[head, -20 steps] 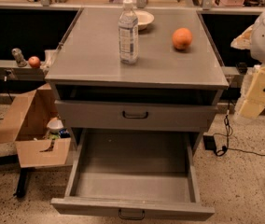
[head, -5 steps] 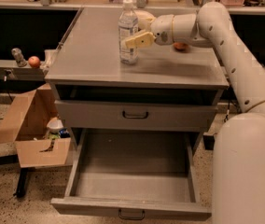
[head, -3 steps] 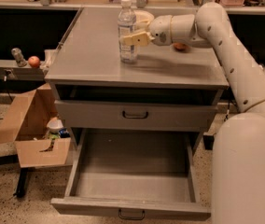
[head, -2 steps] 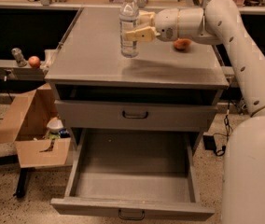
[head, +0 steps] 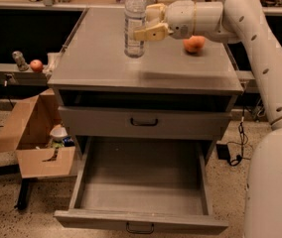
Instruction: Place blue plastic bottle into middle drawer
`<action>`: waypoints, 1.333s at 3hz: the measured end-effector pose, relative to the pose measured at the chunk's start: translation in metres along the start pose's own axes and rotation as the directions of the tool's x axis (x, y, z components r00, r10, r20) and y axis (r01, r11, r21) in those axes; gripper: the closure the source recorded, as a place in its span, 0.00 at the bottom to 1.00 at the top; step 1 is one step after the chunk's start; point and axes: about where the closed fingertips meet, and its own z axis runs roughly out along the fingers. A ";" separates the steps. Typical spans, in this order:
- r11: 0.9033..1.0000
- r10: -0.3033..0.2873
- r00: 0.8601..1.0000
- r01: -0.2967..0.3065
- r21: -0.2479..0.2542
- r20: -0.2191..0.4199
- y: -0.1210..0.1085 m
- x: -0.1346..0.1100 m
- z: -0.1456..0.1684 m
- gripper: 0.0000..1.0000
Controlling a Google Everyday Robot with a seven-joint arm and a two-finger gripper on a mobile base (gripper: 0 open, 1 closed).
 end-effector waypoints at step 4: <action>0.996 -0.053 0.994 0.060 0.070 -0.093 0.138 0.023 -0.074 1.00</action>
Offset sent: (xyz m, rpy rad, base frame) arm -0.1268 -0.0159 -0.0261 -0.0132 0.0096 0.0211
